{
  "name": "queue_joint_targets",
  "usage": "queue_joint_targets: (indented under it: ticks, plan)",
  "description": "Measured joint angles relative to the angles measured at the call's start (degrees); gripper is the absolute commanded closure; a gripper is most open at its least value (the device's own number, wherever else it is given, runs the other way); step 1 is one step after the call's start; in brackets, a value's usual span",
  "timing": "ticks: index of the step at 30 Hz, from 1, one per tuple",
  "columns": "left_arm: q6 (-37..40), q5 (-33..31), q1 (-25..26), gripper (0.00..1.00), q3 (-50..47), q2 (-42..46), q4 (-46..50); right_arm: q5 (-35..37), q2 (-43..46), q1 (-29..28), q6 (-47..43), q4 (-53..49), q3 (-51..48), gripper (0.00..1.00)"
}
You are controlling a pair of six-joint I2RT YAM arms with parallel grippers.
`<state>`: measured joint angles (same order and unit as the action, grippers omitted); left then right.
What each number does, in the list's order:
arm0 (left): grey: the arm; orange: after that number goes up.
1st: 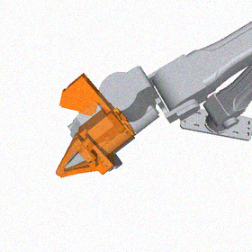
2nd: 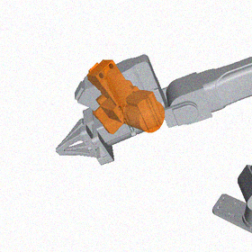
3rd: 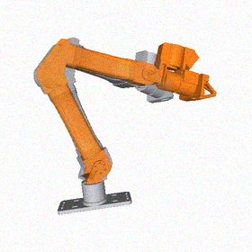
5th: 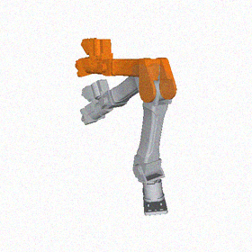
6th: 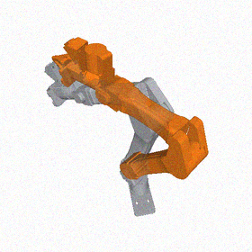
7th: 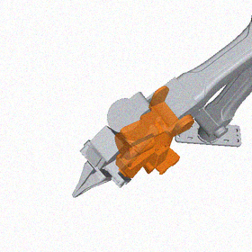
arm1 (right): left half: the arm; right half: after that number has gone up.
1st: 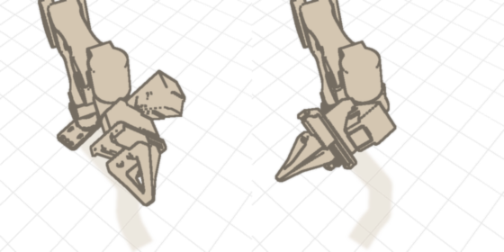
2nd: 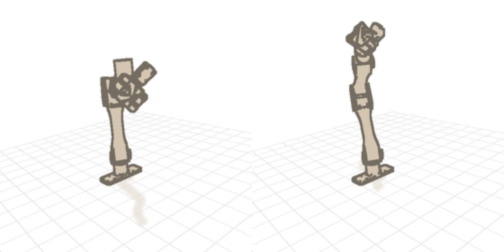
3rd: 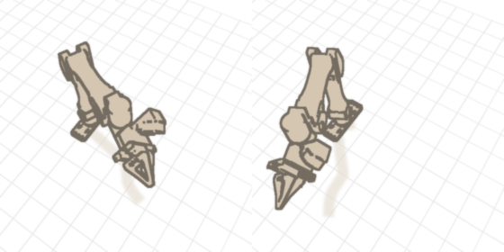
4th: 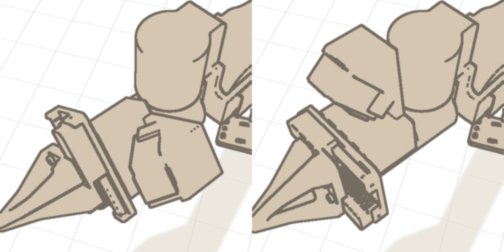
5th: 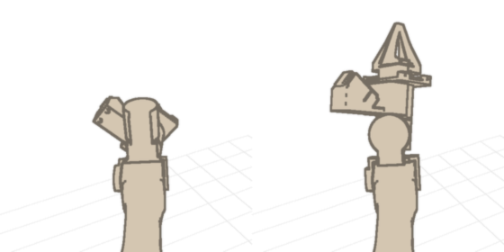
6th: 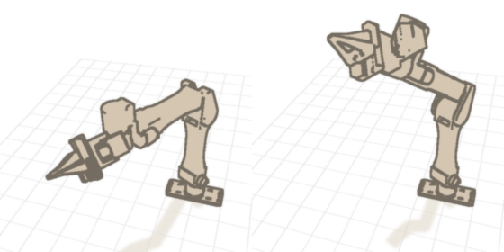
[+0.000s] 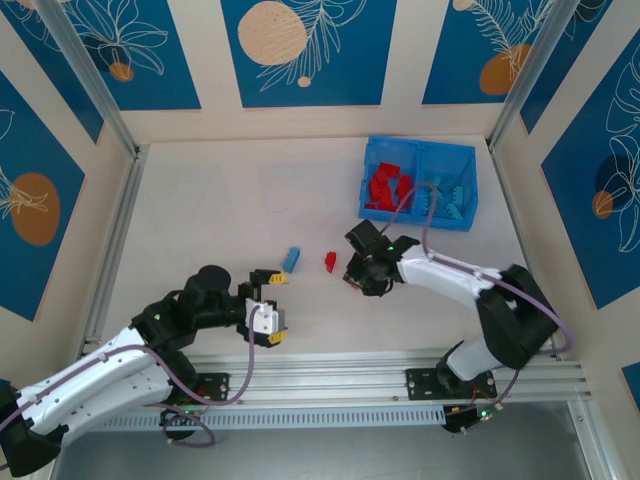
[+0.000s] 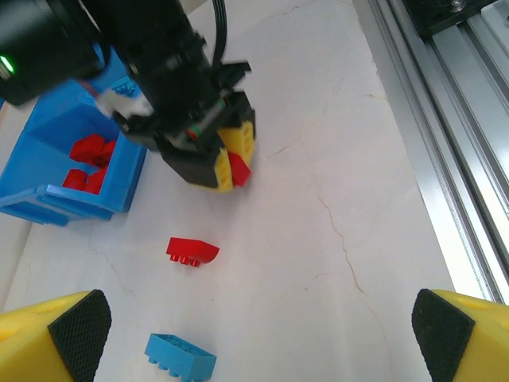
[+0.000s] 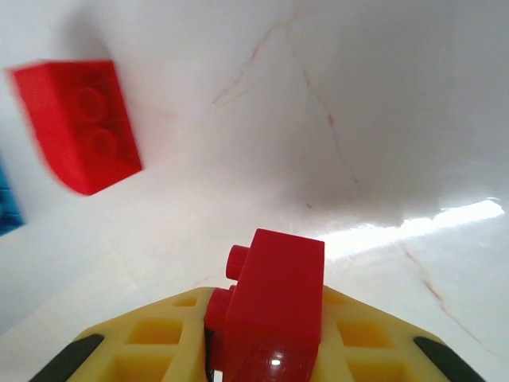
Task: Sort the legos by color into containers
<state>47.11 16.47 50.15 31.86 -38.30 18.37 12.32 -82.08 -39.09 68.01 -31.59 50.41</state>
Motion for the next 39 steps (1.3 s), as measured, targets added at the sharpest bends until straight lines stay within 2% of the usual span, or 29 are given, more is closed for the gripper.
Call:
queue_joint_targets:
  ticks: [6, 10, 14, 18, 23, 27, 30, 33, 36, 39]
  plan:
    - [-0.2, -0.5, 0.0, 0.00, -1.4, 0.3, -3.6, 10.2, 14.2, 0.8, -6.0, -5.7, 1.8, 0.78]
    - [-0.2, -1.6, 0.0, 0.00, -2.2, 1.4, -6.0, 13.4, 13.8, 7.1, -15.4, -6.7, 8.3, 0.78]
    - [-0.1, -3.0, -0.2, 0.00, -2.3, 1.9, -6.9, 13.4, 5.1, 16.9, -25.4, -4.3, 18.1, 0.79]
    - [0.0, -3.4, -1.3, 0.00, -2.3, 2.0, -7.0, 10.5, -8.7, 24.7, -30.6, -1.9, 29.2, 0.79]
    - [-0.1, -3.4, -3.5, 0.00, -2.3, 2.1, -7.0, 6.8, -28.7, 28.8, -32.2, -3.9, 49.1, 0.74]
    - [-2.2, -3.4, -4.2, 0.00, -2.3, 2.6, -7.5, 5.5, -40.4, 29.4, -32.3, -8.7, 62.8, 0.59]
    - [-4.7, -3.5, -4.5, 0.00, -2.3, 2.6, -8.2, 5.2, -44.1, 29.6, -32.0, -12.8, 67.9, 0.53]
    - [-7.2, -4.0, -4.9, 0.00, -2.1, 1.5, -8.7, 5.2, -43.9, 29.7, -32.1, -16.0, 69.1, 0.48]
    - [-11.5, -4.6, -6.1, 0.00, -1.4, -0.6, -9.0, 4.8, -42.1, 29.9, -32.1, -17.7, 68.9, 0.47]
    - [-19.9, -6.0, -7.5, 0.00, 0.7, -3.1, -10.1, 3.0, -36.5, 29.9, -32.1, -17.6, 64.2, 0.46]
